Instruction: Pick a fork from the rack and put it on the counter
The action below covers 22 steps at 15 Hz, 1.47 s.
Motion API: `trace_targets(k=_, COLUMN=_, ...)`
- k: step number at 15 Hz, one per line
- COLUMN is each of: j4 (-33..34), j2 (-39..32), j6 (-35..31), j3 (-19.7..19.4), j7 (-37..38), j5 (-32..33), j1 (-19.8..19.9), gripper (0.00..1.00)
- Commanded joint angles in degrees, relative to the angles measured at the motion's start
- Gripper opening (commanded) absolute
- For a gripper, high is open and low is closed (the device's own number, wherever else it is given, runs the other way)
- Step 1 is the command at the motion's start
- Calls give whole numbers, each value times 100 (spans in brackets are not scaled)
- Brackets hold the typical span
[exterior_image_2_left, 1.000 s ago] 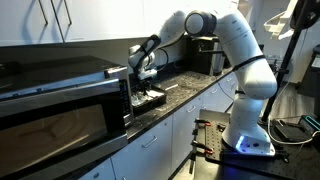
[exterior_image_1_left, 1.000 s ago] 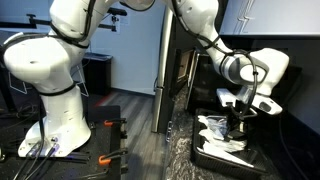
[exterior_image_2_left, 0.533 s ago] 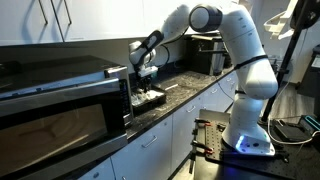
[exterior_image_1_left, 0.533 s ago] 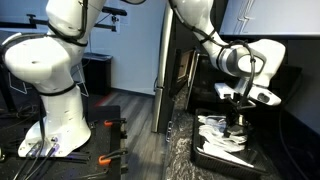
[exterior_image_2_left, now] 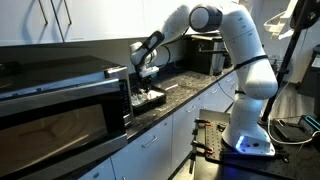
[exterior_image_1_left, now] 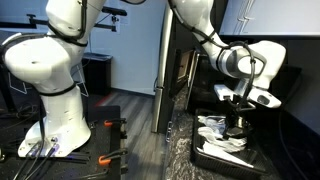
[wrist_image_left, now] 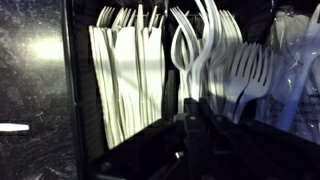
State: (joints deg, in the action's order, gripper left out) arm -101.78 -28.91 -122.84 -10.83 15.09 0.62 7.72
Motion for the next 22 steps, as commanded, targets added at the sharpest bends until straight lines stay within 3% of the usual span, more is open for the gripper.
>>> trace_targets(k=1, j4=-166, j2=202, j6=56, j3=-54, j7=142, j5=100, j1=-56, gripper=2)
trace_targets(k=8, j4=-155, j2=210, j6=84, j3=-68, j7=136, j5=146, j1=-61, gripper=2)
trace_targets(k=9, j4=-145, j2=204, j6=86, j3=-73, j7=161, j5=154, j1=-69, gripper=32)
trace_targets(k=10, j4=-138, j2=201, j6=92, j3=-68, j7=156, j5=142, j1=-63, gripper=34)
trace_targets(k=11, j4=-132, j2=198, j6=111, j3=-69, j7=148, j5=142, j1=-58, gripper=8)
trace_targets(k=12, j4=-144, j2=209, j6=96, j3=-65, j7=128, j5=132, j1=-49, gripper=8)
trace_targets(k=13, j4=-139, j2=206, j6=90, j3=-84, j7=170, j5=168, j1=-71, gripper=34)
trace_targets(k=14, j4=-148, j2=212, j6=79, j3=-81, j7=153, j5=165, j1=-64, gripper=5)
trace_targets(k=16, j4=-152, j2=217, j6=62, j3=-79, j7=149, j5=165, j1=-62, gripper=0)
trace_targets(k=22, j4=-7, j2=62, j6=70, j3=-7, j7=-7, j5=-6, j1=48, gripper=2)
